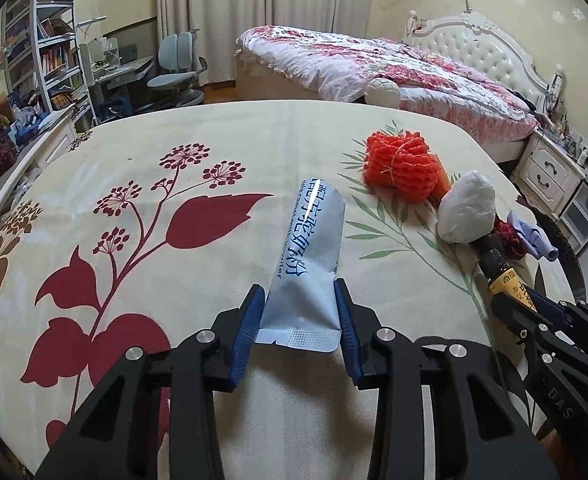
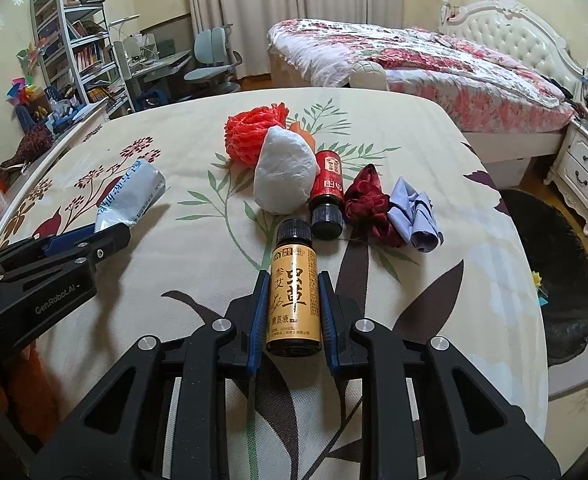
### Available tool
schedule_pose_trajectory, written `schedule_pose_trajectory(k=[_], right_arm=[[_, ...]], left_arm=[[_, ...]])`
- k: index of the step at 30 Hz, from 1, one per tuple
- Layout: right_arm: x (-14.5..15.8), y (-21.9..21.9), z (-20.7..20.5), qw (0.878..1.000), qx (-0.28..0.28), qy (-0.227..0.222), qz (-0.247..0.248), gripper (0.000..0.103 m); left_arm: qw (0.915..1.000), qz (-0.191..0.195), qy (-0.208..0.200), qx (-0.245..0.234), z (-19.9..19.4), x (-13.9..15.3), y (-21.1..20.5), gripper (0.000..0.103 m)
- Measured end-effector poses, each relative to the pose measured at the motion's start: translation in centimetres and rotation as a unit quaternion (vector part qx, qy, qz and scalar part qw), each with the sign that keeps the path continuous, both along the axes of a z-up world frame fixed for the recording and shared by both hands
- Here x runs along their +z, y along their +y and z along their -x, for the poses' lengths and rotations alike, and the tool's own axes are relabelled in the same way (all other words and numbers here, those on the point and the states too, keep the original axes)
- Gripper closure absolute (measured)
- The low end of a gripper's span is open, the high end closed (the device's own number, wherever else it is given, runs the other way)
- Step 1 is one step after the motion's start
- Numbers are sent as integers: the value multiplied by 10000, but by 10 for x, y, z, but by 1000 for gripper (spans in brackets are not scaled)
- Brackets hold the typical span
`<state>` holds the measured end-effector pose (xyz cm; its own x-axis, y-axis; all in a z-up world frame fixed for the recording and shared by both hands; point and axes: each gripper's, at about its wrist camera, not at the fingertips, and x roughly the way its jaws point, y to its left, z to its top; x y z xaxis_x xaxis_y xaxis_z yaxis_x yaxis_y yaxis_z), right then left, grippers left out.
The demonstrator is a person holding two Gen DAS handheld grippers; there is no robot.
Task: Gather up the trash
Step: 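Carry the bottle and tube over the black bin and open both tools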
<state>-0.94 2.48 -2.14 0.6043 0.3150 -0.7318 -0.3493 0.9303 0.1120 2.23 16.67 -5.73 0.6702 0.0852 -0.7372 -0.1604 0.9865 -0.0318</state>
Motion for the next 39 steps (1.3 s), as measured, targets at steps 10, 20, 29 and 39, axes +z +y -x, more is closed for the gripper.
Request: schedule_pose_trajectory(k=[10, 20, 29, 39], right_arm=[[27, -14, 11, 9993, -106, -318, -176, 80], [51, -81, 4, 9934, -925, -669, -145, 80], [47, -161, -14, 9798, -1861, -731, 38, 80], [28, -221, -44, 9678, -2434, -632, 101, 80]], left_arm=[[9992, 38, -363, -134, 12, 28, -14, 65], [9940, 158, -690, -831, 5, 52, -69, 65], [9833, 341, -791, -1600, -24, 57, -145, 65], [9756, 309, -684, -2064, -69, 42, -215, 65]])
